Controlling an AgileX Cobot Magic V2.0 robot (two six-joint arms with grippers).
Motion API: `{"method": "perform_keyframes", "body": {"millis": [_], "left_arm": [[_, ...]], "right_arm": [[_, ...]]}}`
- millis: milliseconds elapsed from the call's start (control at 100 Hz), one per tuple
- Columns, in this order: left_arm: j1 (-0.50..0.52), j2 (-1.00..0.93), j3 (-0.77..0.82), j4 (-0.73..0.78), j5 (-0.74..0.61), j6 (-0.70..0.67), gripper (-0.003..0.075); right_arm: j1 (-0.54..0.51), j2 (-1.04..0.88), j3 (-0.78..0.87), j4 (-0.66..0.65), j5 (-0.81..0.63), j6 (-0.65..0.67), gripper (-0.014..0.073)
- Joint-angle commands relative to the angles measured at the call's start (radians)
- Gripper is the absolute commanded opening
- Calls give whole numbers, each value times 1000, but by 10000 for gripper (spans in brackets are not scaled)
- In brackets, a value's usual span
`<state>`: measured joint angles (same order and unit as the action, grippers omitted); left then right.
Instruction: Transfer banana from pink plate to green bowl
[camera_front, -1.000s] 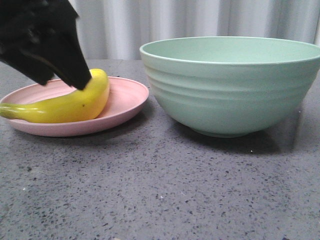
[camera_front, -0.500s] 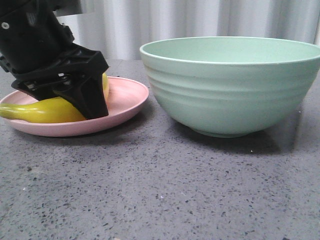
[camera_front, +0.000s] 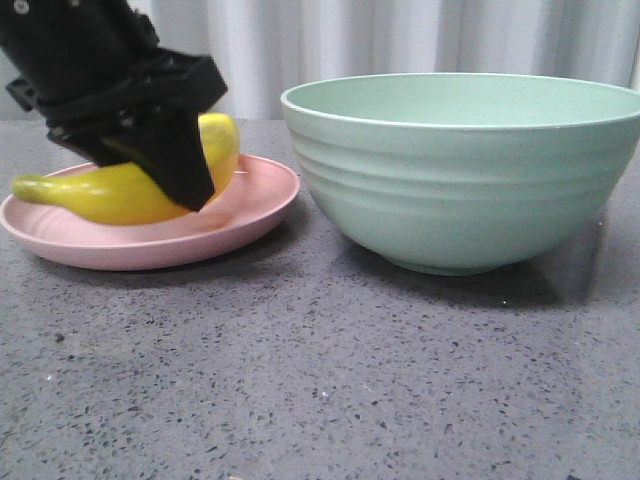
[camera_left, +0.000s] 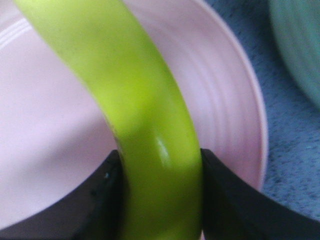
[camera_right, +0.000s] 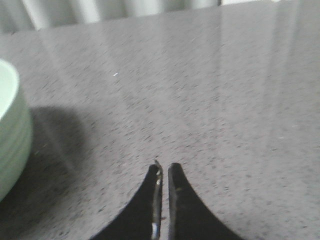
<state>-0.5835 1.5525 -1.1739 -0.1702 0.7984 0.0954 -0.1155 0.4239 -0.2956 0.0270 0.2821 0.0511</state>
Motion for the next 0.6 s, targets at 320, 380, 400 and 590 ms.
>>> {"method": "perform_keyframes", "body": {"millis": [320,380,400,590], "left_arm": [[-107,-104,-192,-172,43,111,125],[-143,-104,-212,-178,43,111,125],[-150,-104,-217,-181,43,111,125],[-241,-104,-225,-203,29,111,125]], "right_arm": [[255,339,-465,-5,277,-6,84],[292,388,-544,32,299,-6,210],[304,403,-568,47,304,-6,253],[385,530,-741,259,312,-6,486]]}}
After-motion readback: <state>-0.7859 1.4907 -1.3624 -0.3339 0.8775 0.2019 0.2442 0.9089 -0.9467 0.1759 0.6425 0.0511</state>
